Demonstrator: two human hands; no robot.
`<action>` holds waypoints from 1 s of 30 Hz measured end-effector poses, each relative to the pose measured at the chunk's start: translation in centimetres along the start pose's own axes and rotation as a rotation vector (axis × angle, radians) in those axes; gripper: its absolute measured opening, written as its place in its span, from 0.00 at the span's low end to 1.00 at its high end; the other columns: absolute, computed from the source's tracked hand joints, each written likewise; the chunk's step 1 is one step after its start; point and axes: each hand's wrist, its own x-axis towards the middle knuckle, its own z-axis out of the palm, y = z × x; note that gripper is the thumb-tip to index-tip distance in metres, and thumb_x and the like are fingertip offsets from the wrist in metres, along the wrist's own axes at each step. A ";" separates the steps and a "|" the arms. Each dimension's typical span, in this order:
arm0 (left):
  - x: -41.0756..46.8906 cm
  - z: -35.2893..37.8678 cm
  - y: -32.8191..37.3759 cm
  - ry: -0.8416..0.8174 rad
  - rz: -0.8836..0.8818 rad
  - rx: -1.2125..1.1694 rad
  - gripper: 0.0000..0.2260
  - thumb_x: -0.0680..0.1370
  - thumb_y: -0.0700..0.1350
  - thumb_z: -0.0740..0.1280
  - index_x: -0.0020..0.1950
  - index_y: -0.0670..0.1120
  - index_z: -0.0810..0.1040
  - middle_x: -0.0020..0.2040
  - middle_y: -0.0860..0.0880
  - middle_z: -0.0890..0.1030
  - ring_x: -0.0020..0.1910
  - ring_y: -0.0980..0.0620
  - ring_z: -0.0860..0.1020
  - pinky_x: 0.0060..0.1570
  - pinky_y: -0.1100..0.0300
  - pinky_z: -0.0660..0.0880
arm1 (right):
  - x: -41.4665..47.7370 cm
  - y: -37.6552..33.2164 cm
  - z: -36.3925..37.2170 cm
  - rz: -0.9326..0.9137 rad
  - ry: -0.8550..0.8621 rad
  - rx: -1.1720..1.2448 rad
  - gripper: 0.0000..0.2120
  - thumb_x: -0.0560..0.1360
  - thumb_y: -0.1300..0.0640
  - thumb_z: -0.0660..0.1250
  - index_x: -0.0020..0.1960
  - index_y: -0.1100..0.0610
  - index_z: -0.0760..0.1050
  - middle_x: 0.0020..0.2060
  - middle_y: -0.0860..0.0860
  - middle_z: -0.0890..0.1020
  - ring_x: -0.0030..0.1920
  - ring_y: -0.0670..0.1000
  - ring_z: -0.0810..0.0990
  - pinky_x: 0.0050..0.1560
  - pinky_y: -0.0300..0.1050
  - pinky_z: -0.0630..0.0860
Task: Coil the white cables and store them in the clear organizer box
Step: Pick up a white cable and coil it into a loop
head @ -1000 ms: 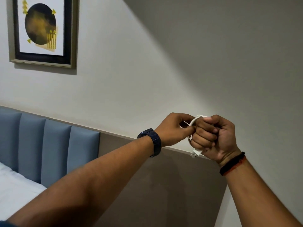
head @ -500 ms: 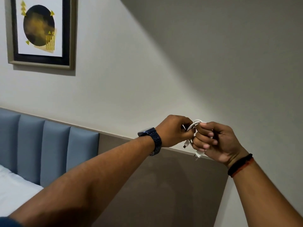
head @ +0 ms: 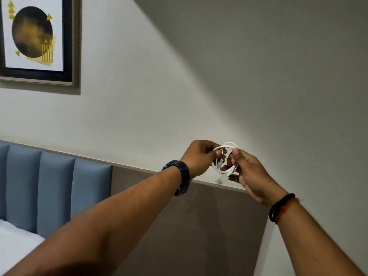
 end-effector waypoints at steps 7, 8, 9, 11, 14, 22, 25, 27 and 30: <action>0.0 0.6 0.1 0.017 -0.116 -0.356 0.13 0.76 0.34 0.65 0.55 0.49 0.70 0.43 0.43 0.82 0.40 0.46 0.80 0.52 0.49 0.77 | 0.7 0.3 0.5 0.040 0.124 -0.057 0.18 0.81 0.46 0.52 0.53 0.56 0.75 0.48 0.60 0.80 0.48 0.59 0.82 0.45 0.48 0.80; -0.1 0.4 0.1 -0.027 -0.104 -0.352 0.15 0.75 0.31 0.64 0.55 0.48 0.70 0.43 0.43 0.81 0.40 0.46 0.79 0.50 0.50 0.77 | 0.8 0.3 0.5 0.042 0.143 -0.071 0.18 0.81 0.46 0.52 0.52 0.57 0.75 0.46 0.60 0.79 0.48 0.60 0.82 0.45 0.49 0.79; -0.3 0.2 0.2 -0.067 -0.085 -0.328 0.17 0.74 0.28 0.63 0.55 0.47 0.70 0.43 0.43 0.81 0.40 0.46 0.78 0.47 0.51 0.76 | 0.9 0.3 0.4 0.045 0.156 -0.076 0.19 0.81 0.46 0.52 0.50 0.58 0.75 0.44 0.59 0.79 0.47 0.60 0.82 0.45 0.50 0.80; -0.4 -0.1 0.3 -0.129 -0.031 -0.253 0.20 0.71 0.25 0.61 0.55 0.46 0.71 0.42 0.44 0.79 0.40 0.46 0.77 0.46 0.51 0.75 | 0.9 0.2 0.4 0.047 0.162 -0.058 0.18 0.81 0.46 0.53 0.46 0.56 0.75 0.40 0.57 0.78 0.44 0.60 0.81 0.46 0.53 0.81; -0.7 -0.5 0.6 -0.158 0.025 -0.170 0.21 0.69 0.24 0.63 0.54 0.46 0.73 0.39 0.48 0.77 0.39 0.48 0.76 0.47 0.51 0.76 | 1.0 0.1 0.4 0.042 0.162 -0.035 0.17 0.81 0.46 0.53 0.46 0.55 0.75 0.38 0.55 0.77 0.41 0.57 0.81 0.49 0.56 0.81; -0.7 -0.2 0.8 -0.098 0.071 -0.105 0.20 0.70 0.25 0.61 0.53 0.47 0.78 0.42 0.43 0.80 0.41 0.51 0.78 0.42 0.57 0.75 | 1.1 0.2 0.4 0.015 0.182 -0.076 0.18 0.80 0.45 0.53 0.46 0.58 0.74 0.35 0.54 0.78 0.40 0.55 0.80 0.45 0.50 0.81; -0.6 -0.2 0.6 -0.066 0.130 -0.042 0.19 0.70 0.26 0.65 0.51 0.47 0.79 0.44 0.46 0.83 0.43 0.55 0.81 0.41 0.66 0.77 | 1.1 0.2 0.2 0.017 0.185 -0.106 0.18 0.81 0.45 0.53 0.43 0.57 0.73 0.35 0.55 0.79 0.43 0.59 0.81 0.48 0.52 0.81; -0.4 -0.2 0.4 -0.042 0.172 0.015 0.17 0.69 0.28 0.68 0.51 0.48 0.81 0.44 0.48 0.83 0.44 0.55 0.81 0.41 0.65 0.78 | 1.0 0.2 0.0 0.022 0.169 -0.100 0.18 0.80 0.45 0.53 0.41 0.56 0.72 0.35 0.56 0.79 0.44 0.60 0.81 0.50 0.55 0.80; -0.1 -0.1 0.3 0.005 0.224 0.080 0.13 0.70 0.33 0.71 0.48 0.48 0.83 0.42 0.49 0.84 0.43 0.55 0.81 0.43 0.65 0.77 | 0.8 0.1 0.0 0.027 0.149 -0.073 0.18 0.81 0.46 0.53 0.43 0.55 0.75 0.37 0.57 0.80 0.45 0.60 0.82 0.51 0.56 0.80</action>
